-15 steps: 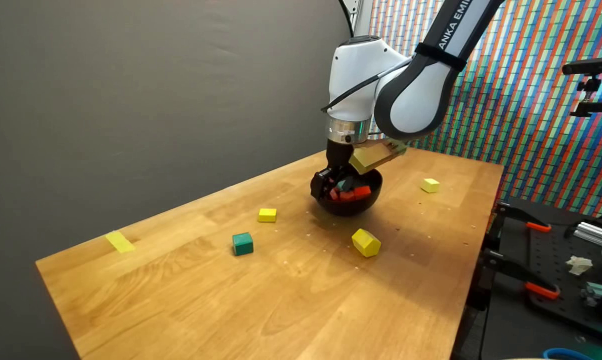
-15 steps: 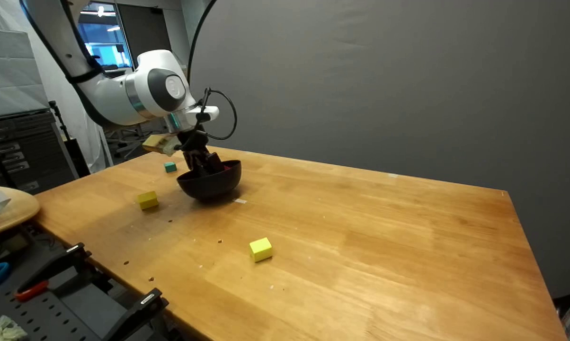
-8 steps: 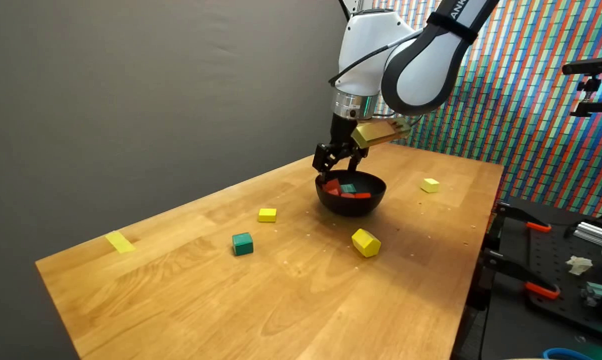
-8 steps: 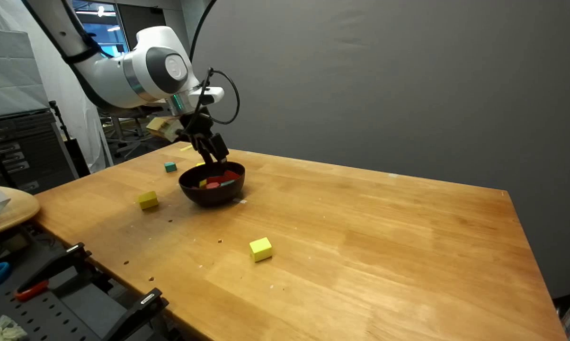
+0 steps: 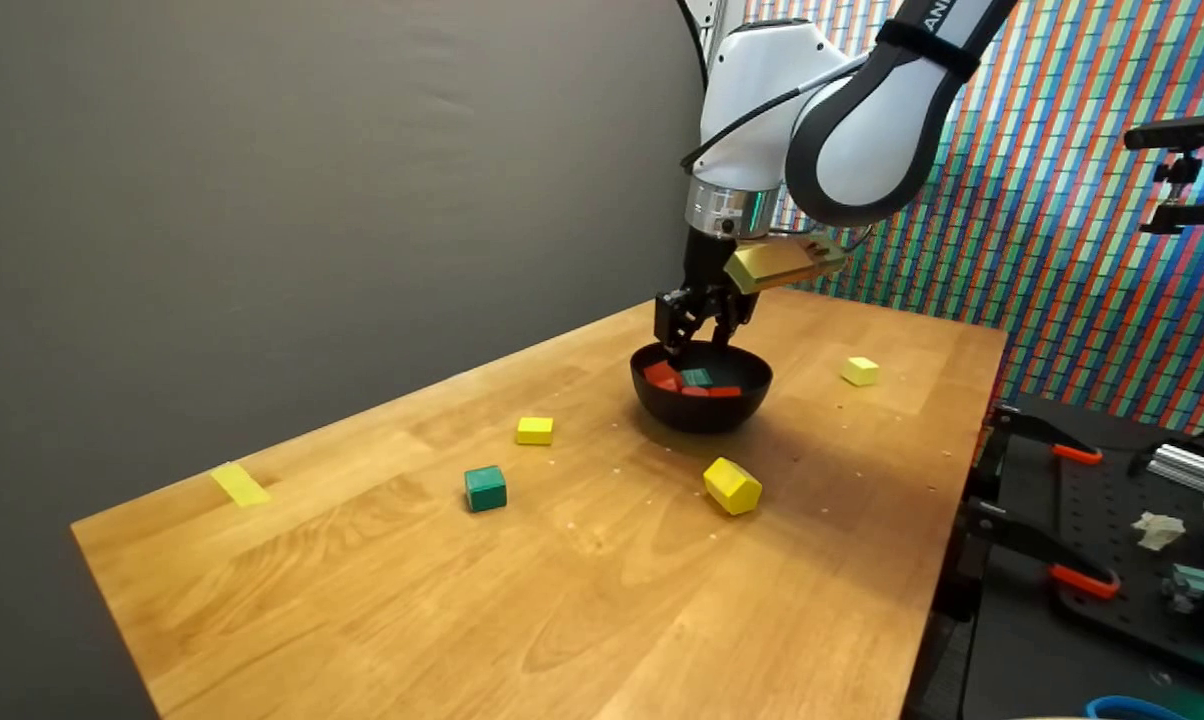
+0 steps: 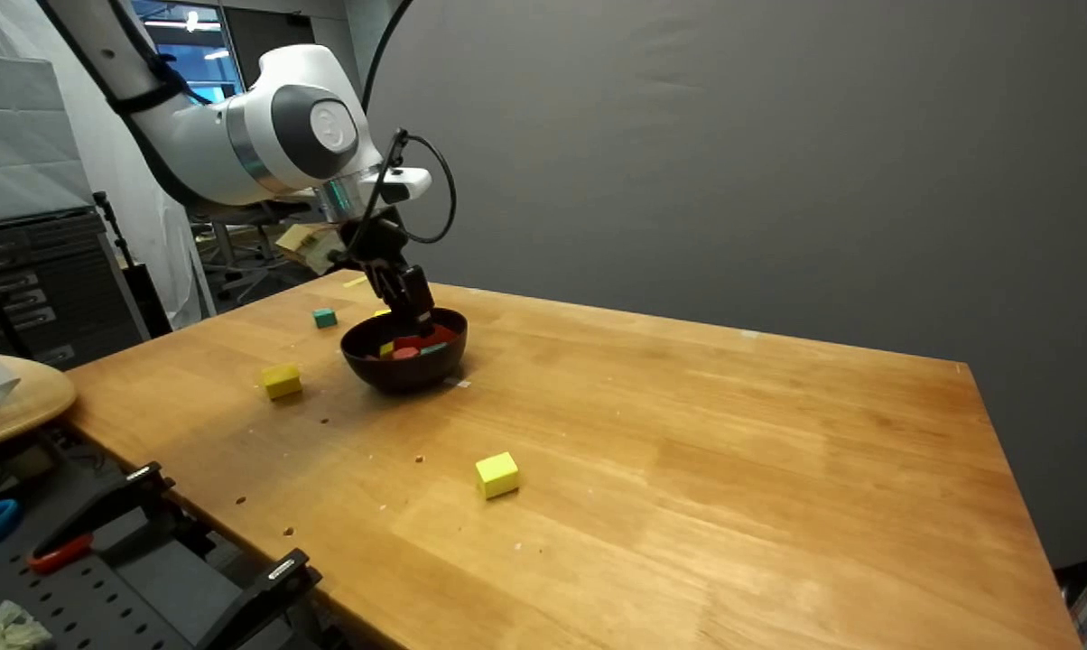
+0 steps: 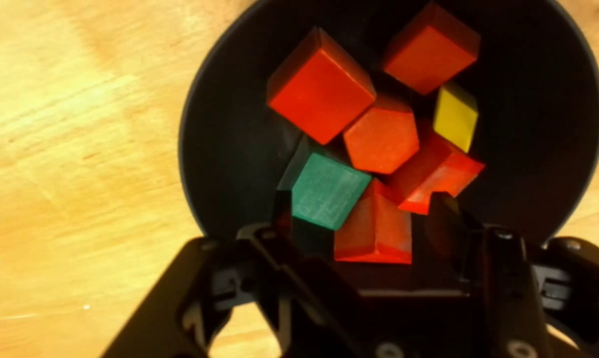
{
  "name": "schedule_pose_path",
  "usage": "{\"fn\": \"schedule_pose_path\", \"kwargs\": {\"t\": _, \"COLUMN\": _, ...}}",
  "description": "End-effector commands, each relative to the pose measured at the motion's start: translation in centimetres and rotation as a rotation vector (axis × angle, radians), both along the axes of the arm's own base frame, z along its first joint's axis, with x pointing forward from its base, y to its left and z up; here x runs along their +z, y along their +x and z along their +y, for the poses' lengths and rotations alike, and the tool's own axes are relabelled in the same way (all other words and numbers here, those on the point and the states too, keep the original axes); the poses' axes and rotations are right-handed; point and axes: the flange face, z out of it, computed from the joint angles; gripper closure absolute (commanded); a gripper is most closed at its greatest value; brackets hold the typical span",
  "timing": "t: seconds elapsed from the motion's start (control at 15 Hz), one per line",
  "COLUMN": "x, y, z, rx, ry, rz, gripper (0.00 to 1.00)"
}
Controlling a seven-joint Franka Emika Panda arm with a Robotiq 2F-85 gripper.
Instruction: Remove the objects from the bowl and place them on the table one by one
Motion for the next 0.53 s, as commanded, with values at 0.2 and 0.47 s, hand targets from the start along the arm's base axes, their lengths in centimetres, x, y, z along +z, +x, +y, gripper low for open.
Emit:
{"fn": "schedule_pose_path", "kwargs": {"t": 0.2, "x": 0.1, "y": -1.1, "z": -0.6, "rx": -0.019, "ry": 0.004, "rz": -0.002, "gripper": 0.17}}
{"fn": "schedule_pose_path", "kwargs": {"t": 0.47, "x": -0.5, "y": -1.9, "z": 0.4, "rx": 0.023, "ry": 0.025, "rz": 0.040, "gripper": 0.13}}
